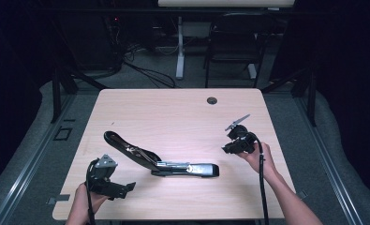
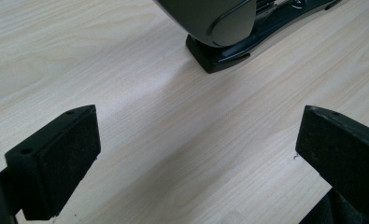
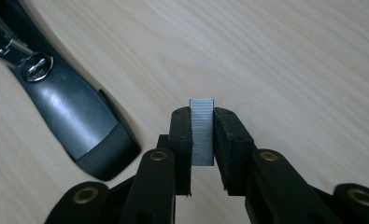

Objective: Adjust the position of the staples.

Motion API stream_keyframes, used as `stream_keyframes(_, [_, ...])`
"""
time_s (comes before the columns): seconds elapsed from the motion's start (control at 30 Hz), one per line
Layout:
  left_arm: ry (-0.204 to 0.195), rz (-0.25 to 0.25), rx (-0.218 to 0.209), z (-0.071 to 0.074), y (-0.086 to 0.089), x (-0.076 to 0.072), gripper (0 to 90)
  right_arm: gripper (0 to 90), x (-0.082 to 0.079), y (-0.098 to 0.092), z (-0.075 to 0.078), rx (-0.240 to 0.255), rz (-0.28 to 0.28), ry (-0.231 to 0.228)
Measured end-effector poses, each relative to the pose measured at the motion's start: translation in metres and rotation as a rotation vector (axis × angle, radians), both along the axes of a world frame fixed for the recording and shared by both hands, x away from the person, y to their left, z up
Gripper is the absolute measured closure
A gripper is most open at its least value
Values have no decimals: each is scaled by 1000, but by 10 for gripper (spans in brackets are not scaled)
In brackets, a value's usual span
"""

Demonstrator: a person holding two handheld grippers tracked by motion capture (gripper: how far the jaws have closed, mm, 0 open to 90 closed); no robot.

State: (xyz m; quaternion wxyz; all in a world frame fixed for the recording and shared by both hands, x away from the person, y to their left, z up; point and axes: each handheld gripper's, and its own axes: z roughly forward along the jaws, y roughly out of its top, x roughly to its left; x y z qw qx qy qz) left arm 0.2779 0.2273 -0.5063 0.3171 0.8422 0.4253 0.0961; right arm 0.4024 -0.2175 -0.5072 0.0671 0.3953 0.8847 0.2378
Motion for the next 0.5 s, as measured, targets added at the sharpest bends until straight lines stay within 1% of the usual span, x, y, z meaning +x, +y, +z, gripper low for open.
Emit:
stream_keyframes(0.03, [0,0,0,0,0,0,0,775,0,0,0,0,0,0])
stream_keyframes(0.07, [1,1,0,0,0,0,0,775,-8,0,1,-1,-9,-1])
stream_keyframes(0.1, [2,2,-2,0,0,0,0,775,-8,0,1,-1,-9,-1])
stream_keyframes(0.13, [3,6,-2,0,1,0,0,775,-14,-1,0,-6,-16,6])
stream_keyframes(0.23, [5,14,-5,0,2,0,0,775,-17,-2,-1,-15,-16,19])
stream_keyframes(0.27, [5,15,-6,0,2,0,0,775,-19,-2,-2,-10,-24,20])
stream_keyframes(0.3, [5,16,-5,0,1,0,0,775,-20,-3,-3,-15,-25,23])
stream_keyframes(0.33, [5,14,-3,0,1,0,0,775,-21,-3,-3,-25,-22,25])
stream_keyframes(0.37, [6,13,-3,0,1,0,0,774,-24,-3,-5,-19,-15,31])
stream_keyframes(0.4, [9,10,-2,-1,1,1,0,774,-28,-1,-8,-53,17,32])
stream_keyframes(0.5, [11,1,0,-1,0,1,0,774,-31,1,-11,-66,27,43])
